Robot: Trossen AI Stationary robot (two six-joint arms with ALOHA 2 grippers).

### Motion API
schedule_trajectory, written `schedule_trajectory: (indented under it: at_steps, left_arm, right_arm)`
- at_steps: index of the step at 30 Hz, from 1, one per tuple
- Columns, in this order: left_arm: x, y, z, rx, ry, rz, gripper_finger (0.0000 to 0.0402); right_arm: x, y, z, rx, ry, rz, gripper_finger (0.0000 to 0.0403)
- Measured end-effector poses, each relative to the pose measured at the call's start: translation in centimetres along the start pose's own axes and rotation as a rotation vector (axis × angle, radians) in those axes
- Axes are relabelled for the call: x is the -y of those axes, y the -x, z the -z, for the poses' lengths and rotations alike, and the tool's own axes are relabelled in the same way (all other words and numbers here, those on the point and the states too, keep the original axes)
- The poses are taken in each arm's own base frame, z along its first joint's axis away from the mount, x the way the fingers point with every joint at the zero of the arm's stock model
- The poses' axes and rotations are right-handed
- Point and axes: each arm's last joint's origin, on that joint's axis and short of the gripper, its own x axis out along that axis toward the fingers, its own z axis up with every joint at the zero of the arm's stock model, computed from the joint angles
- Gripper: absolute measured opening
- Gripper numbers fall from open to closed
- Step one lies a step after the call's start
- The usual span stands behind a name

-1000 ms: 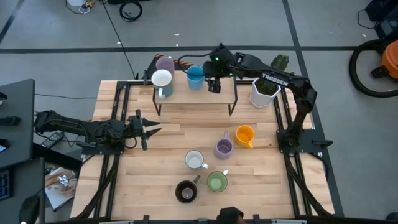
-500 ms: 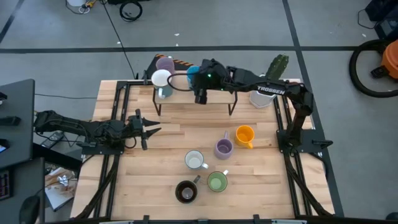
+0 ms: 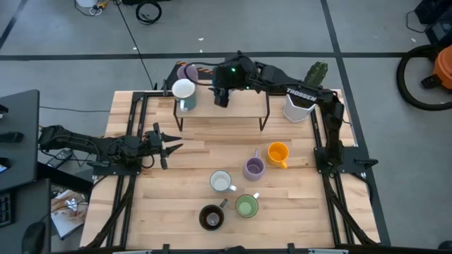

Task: Place coffee mugs
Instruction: Put the blue mug on the shelf

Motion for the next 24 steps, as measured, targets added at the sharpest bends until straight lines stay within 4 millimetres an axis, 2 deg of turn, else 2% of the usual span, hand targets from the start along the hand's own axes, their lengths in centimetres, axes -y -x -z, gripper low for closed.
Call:
schedule_trajectory:
  at_steps: [4,8,14,24]
  left_arm:
    - [0.0,0.0,0.1,-0.007,-0.003,-0.002,0.0128]
    - [0.0,0.0,0.1,-0.01,-0.005,-0.001,0.0128]
    - [0.0,0.0,0.2,-0.015,-0.006,-0.001,0.0128]
    - [0.0,0.0,0.2,-0.016,0.0,-0.001,0.0128]
  right_arm:
    - [0.0,-1.9,1.1,-0.078,-0.008,-0.009,0.0265]
    - [-1.1,-3.5,2.3,-0.178,0.008,0.007,0.0265]
    - [-1.0,-3.5,2.6,-0.217,-0.005,0.045,0.0242]
    - [-0.7,-3.7,3.6,-0.271,-0.063,-0.024,0.0163]
